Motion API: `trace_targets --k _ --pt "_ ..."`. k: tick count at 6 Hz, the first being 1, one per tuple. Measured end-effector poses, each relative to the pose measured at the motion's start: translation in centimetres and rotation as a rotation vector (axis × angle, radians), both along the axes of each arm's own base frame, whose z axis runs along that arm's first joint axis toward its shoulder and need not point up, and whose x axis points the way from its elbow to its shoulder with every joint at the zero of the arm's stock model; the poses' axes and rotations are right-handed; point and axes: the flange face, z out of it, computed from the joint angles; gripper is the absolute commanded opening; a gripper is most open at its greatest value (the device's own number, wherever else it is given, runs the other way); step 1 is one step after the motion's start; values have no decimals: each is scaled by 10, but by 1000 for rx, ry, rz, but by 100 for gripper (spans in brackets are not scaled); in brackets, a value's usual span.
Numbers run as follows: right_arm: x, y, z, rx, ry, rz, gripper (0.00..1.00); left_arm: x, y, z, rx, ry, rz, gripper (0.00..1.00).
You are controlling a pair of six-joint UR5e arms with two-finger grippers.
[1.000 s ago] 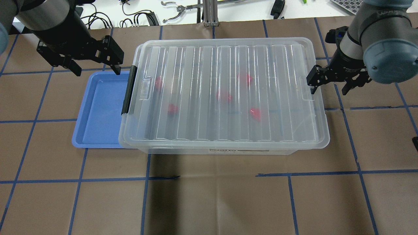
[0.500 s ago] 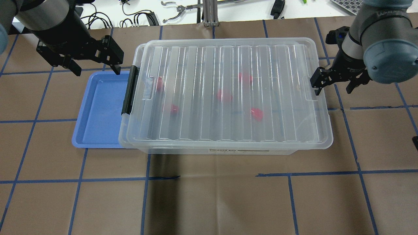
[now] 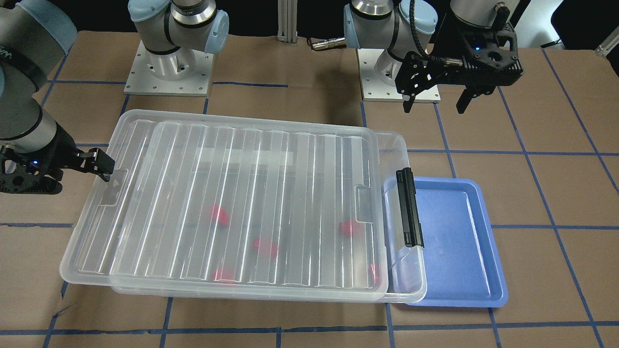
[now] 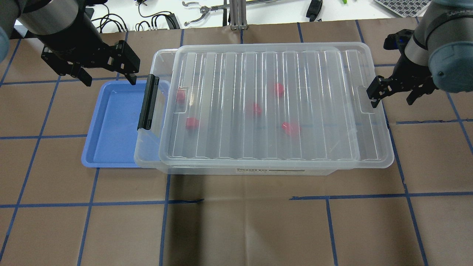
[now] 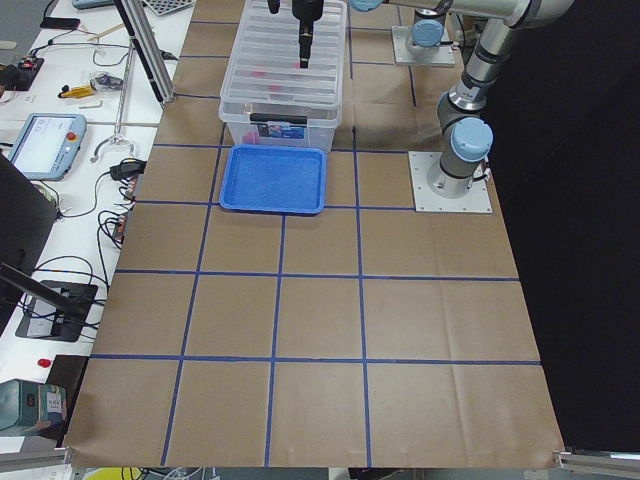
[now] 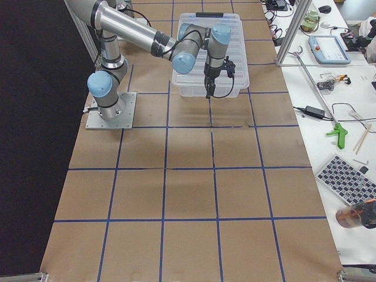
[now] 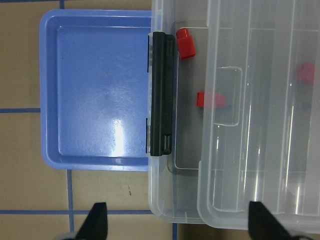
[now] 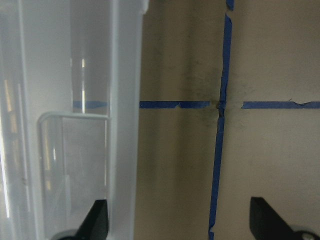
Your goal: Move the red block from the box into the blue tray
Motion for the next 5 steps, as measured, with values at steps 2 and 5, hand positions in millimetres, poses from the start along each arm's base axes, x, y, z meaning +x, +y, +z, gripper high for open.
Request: trace_targets --k 2,5 --pt "-27 2 0 3 -4 13 100 0 0 0 0 0 0 99" --pt "-59 5 2 8 19 37 100 0 0 0 0 0 -1 99"
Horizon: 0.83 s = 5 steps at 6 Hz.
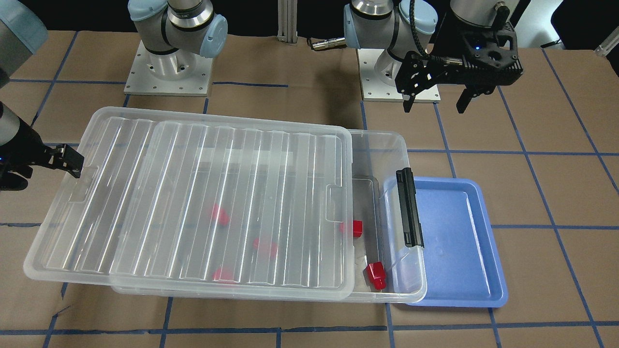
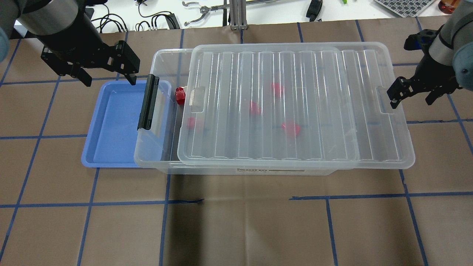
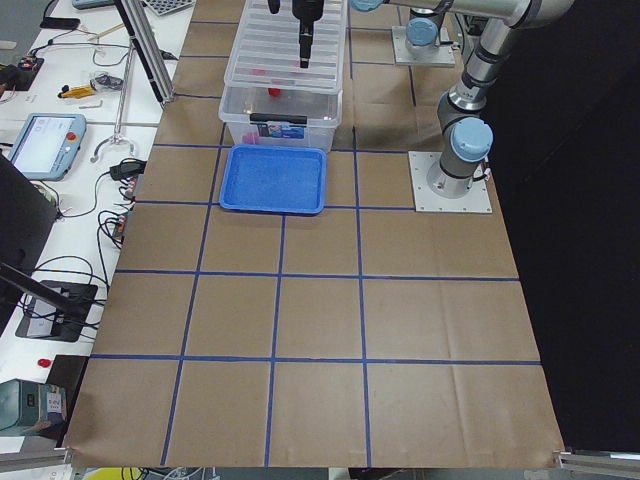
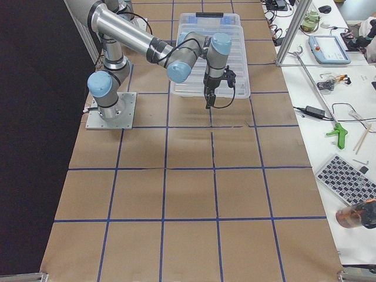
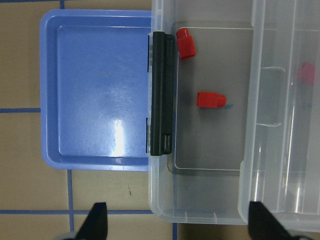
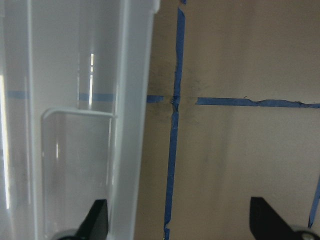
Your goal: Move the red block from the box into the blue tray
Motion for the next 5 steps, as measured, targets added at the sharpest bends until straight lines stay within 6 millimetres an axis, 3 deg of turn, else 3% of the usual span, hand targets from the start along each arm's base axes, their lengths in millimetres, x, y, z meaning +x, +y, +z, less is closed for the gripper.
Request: trace_targets --k 5 --pt "-55 8 5 -5 33 34 100 0 0 -2 4 -2 -17 98"
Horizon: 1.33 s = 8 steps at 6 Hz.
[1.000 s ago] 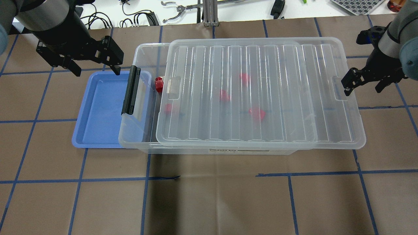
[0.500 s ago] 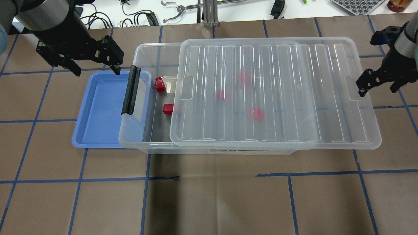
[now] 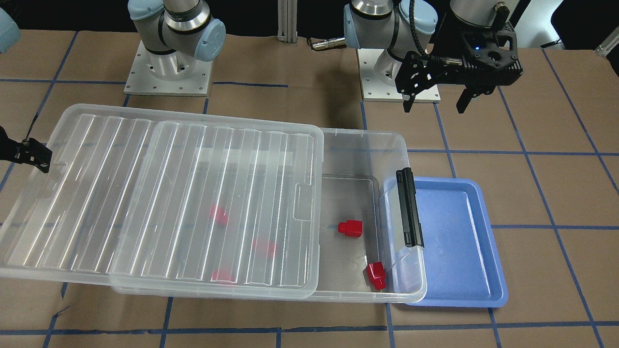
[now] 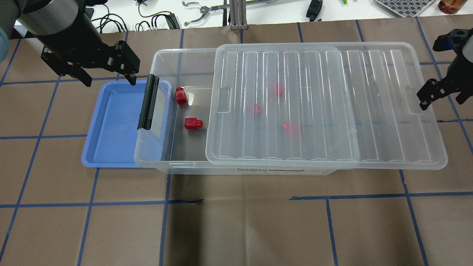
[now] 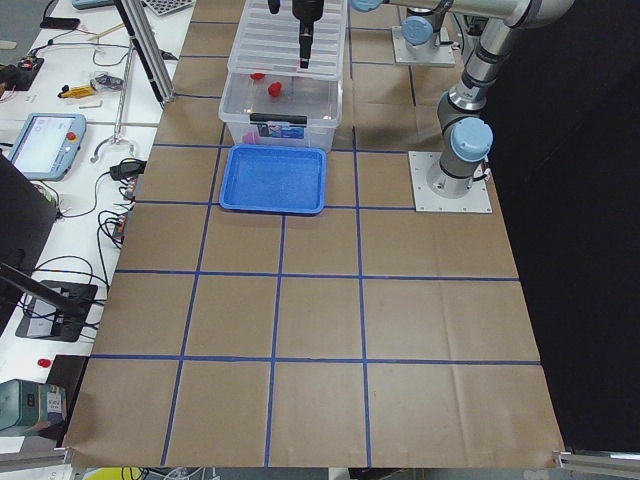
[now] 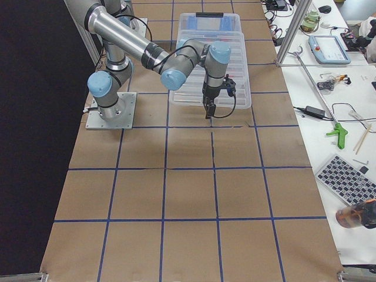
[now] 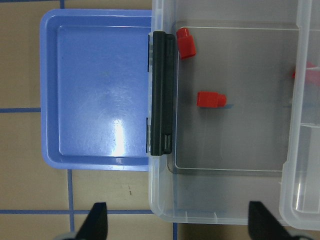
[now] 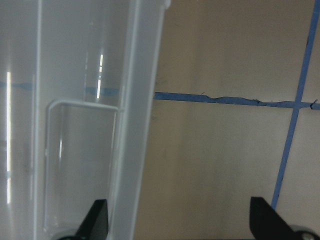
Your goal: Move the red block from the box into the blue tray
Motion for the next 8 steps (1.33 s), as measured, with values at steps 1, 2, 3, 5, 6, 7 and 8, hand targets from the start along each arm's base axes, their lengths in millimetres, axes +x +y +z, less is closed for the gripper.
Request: trace_targets --k 1,2,3,5,6,7,8 --pt "-10 2 1 -4 4 -2 100 -2 0 -5 13 -4 -82 98" --pt "-24 5 2 -9 7 -7 100 -5 -2 -13 35 -11 -237 98" --pt "-39 9 2 -10 7 -18 100 -6 -4 -18 53 -18 -408 98" --pt "-59 17 3 -10 7 -41 100 0 -6 -24 82 -30 -750 98" --pt "-64 19 5 -12 9 -52 100 2 -7 -29 98 -33 -941 98" --pt "-66 21 7 -16 13 -57 100 3 -8 -37 112 -31 -1103 98" --pt "-66 22 9 -17 15 -59 100 3 -10 -43 118 -30 -1225 98"
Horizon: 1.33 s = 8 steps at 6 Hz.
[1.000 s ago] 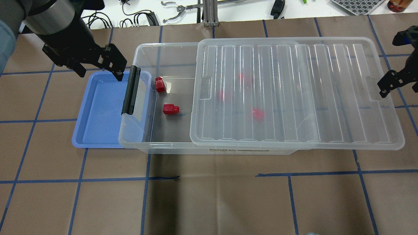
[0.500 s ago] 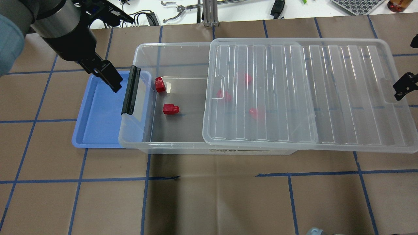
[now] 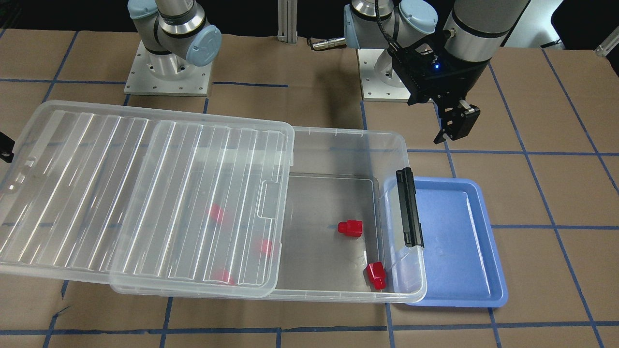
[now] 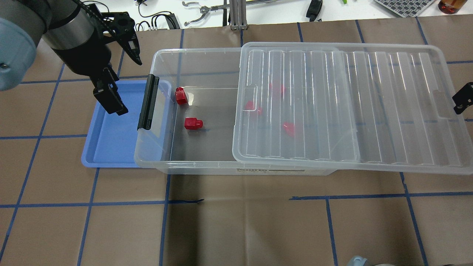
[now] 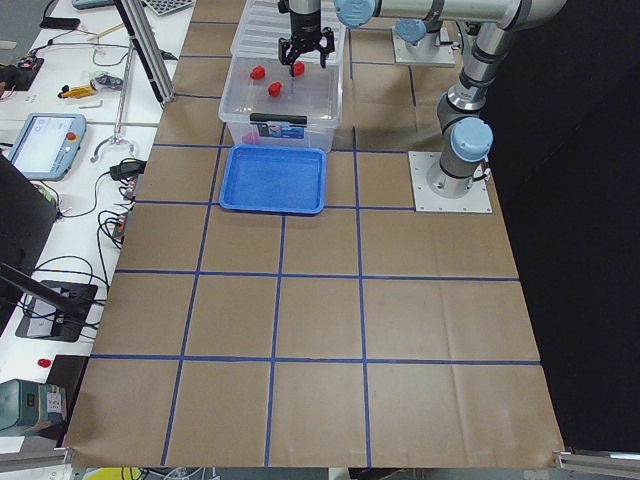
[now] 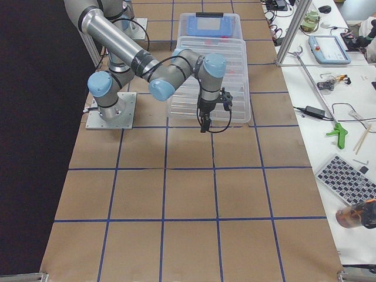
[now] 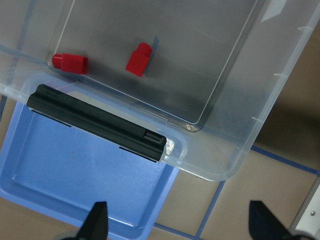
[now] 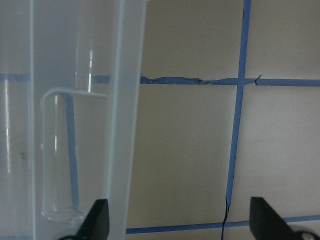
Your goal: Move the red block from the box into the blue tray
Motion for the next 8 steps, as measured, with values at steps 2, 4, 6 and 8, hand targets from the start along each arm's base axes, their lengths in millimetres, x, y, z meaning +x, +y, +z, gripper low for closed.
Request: trace_targets --k 2,4,6,8 --pt "1 1 5 -6 6 -5 100 -1 -6 -10 2 4 -94 97" --pt "14 1 42 -46 23 -41 100 -21 -21 -28 5 29 -137 98" --pt "81 -7 93 -60 17 -93 100 -58 -44 -67 8 59 -197 97" --pt "167 -13 140 -49 5 -157 100 -79 -72 -125 15 64 -234 98"
